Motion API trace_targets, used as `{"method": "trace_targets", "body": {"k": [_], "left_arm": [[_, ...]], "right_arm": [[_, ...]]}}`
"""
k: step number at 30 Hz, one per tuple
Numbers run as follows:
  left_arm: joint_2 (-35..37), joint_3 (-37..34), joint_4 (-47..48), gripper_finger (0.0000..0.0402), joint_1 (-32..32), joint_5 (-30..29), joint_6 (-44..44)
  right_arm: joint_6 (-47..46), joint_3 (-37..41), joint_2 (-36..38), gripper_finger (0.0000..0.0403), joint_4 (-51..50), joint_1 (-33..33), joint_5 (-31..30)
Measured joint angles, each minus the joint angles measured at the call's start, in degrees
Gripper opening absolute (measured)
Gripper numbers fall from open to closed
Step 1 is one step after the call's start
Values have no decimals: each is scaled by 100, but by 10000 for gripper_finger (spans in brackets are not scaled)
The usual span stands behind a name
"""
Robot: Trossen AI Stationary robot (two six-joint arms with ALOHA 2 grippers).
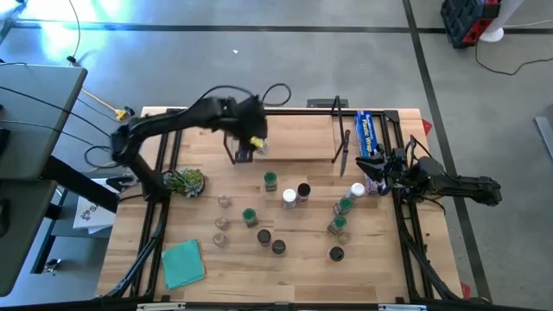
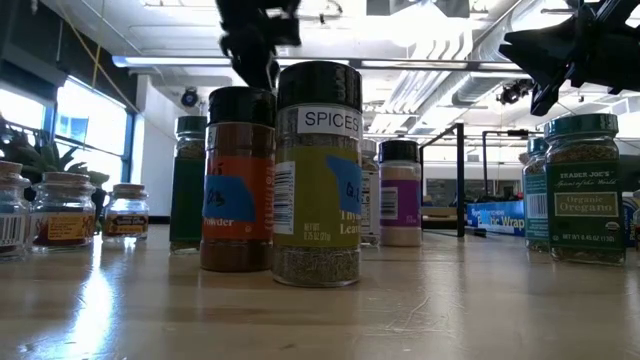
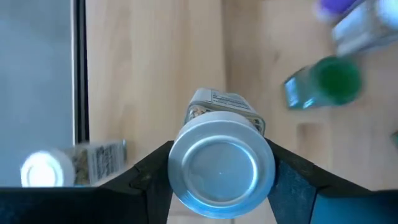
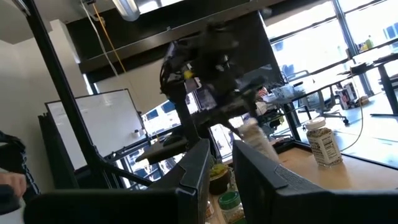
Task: Shelf spices
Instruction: Put the white seasoning bottle on the shelf aligned with the other white seasoning bottle
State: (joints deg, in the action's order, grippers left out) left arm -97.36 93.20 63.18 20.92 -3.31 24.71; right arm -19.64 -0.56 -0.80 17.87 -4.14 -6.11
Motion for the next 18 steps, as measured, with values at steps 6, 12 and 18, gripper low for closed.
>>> {"method": "trace_targets", "body": {"k": [6,12,18], "left_arm": [[-849,635,761,196,555,122,95],[-1091,666,750,216,913,124,194],[-1102,668,710,223,1151,145,207]], "right_arm": [[16,0,0,66,17,1,1],[51,0,1,66,17,2,1],[61,0,1,66,13,1,1]]}}
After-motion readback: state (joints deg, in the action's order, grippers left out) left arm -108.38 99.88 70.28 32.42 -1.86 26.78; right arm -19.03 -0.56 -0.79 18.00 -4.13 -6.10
